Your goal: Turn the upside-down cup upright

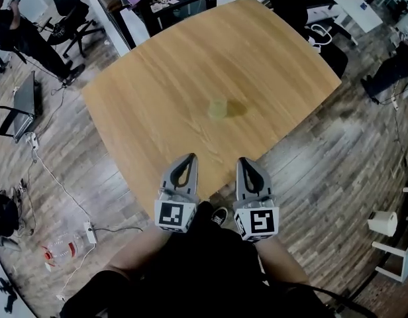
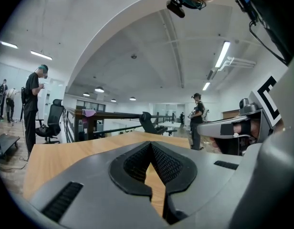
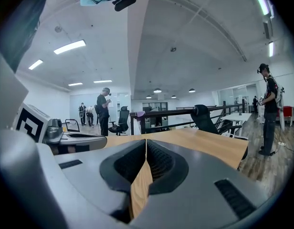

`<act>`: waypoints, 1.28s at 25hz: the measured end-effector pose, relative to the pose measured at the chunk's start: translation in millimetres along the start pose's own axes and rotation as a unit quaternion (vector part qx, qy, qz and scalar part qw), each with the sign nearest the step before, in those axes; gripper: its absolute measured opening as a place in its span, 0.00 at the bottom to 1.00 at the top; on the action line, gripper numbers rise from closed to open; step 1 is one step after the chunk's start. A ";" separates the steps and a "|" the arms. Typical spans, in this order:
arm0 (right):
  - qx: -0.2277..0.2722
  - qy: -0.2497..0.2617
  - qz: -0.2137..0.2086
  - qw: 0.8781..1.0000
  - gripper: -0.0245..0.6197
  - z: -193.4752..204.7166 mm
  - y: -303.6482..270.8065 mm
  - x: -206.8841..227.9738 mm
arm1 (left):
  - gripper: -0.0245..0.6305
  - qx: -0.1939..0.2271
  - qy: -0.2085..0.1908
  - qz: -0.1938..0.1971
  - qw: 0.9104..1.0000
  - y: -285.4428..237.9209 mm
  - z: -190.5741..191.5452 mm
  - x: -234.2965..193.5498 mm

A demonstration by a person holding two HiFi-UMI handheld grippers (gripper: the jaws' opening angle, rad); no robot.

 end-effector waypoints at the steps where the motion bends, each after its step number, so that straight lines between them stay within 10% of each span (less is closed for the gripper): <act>1: -0.003 0.001 0.000 1.000 0.06 2.8 -15.0 -2.0 | 0.05 -0.002 -0.003 0.003 1.000 -9.5 3.0 -11.3; 14: -0.053 0.007 -0.018 0.998 0.06 67.7 -175.3 -3.1 | 0.05 -0.009 0.019 -0.020 1.000 -114.7 58.4 -109.1; 19: -0.102 0.014 -0.065 0.993 0.37 104.8 -223.0 -7.2 | 0.05 -0.023 0.022 -0.026 0.999 -142.8 91.9 -128.0; 32: -0.104 0.043 -0.104 0.988 0.59 144.7 -315.5 -20.5 | 0.05 -0.044 0.083 -0.022 0.995 -165.0 138.3 -141.2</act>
Point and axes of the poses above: the fingertips, and each gripper's own axes: y backward along the fingers, x to its right, z out of its underside, the point moved 6 cm from there along y, backward along the fingers, and after that the axes turned 13 degrees about z, right-handed, at the moved point
